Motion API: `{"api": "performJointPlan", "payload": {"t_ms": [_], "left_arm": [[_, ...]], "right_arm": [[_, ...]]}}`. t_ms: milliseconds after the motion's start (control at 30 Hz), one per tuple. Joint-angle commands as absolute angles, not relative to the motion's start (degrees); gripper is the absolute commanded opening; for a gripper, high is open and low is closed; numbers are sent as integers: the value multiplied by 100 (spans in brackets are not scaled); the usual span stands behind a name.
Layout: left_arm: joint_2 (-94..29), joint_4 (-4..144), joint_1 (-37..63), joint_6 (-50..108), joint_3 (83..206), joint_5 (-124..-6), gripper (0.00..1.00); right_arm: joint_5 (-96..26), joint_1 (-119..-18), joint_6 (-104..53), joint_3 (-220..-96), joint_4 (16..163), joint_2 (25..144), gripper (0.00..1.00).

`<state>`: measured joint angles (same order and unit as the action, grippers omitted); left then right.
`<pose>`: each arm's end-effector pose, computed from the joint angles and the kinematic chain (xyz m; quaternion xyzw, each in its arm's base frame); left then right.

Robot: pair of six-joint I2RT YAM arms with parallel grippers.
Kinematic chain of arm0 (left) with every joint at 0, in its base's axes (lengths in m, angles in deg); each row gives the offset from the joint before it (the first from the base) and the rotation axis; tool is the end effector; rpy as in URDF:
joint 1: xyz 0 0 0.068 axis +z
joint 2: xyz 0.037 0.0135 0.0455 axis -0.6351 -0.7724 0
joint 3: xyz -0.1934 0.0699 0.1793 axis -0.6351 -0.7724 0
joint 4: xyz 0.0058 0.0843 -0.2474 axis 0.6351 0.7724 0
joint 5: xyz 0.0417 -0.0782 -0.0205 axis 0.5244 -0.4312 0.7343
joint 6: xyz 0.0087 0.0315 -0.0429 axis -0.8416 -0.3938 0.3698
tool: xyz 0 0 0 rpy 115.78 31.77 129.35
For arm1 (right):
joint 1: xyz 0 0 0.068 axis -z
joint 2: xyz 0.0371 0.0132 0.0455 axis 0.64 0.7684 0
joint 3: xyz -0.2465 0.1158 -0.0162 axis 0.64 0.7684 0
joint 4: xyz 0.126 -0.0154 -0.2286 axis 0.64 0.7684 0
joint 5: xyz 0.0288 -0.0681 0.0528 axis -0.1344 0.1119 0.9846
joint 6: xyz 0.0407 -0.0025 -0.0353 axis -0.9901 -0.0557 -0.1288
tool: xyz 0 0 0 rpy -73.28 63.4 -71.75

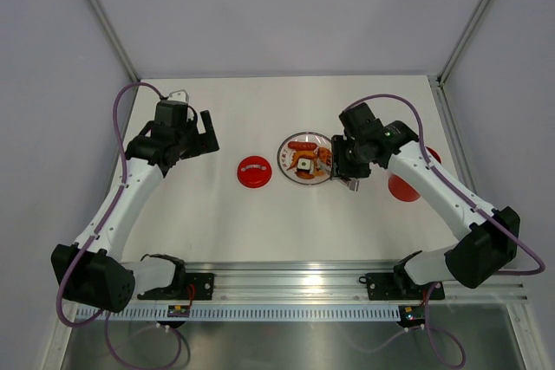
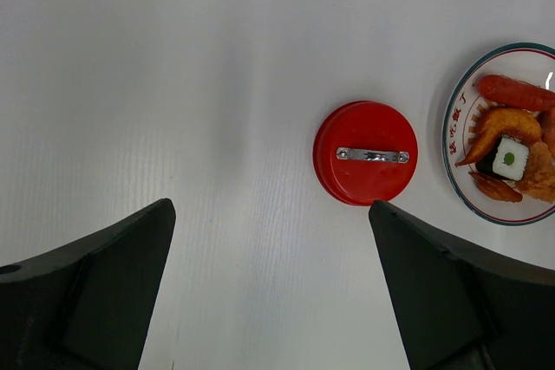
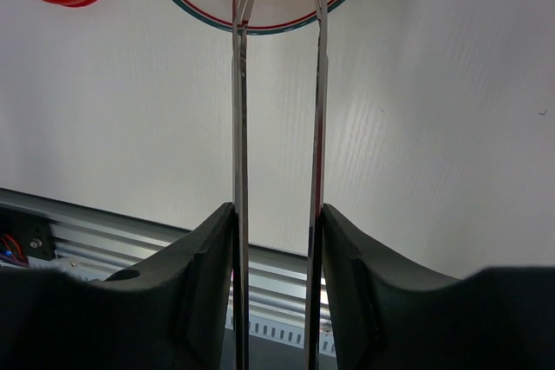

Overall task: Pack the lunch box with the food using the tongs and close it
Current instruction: Pick up the fake food from the plate.

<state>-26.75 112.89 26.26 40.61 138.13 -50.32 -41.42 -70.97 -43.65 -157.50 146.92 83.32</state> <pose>0.2485 -0.0539 0.3290 -0.1007 0.9146 -0.0691 0.3854 0.2328 0.1418 0.3163 -0.0557 0.9701 0.1196 0.2040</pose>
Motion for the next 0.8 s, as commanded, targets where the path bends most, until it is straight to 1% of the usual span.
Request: {"api": "performJointPlan", "payload": {"t_ms": [0,333,767], "left_arm": [[-2665,11178,2607,4045,13979,-4944,99],[-2656,11161,2607,4037,13970,-4944,99],[-2656,11169,2607,4028,13987,-4944,99]], "right_arm": [[-4142,-7187,-4382,-16013,14524,8384,50],[-4423,-7231,-4356,-16013,14559,8560,52],[-4388,-7248,-4329,-15925,14322,8806,53]]}}
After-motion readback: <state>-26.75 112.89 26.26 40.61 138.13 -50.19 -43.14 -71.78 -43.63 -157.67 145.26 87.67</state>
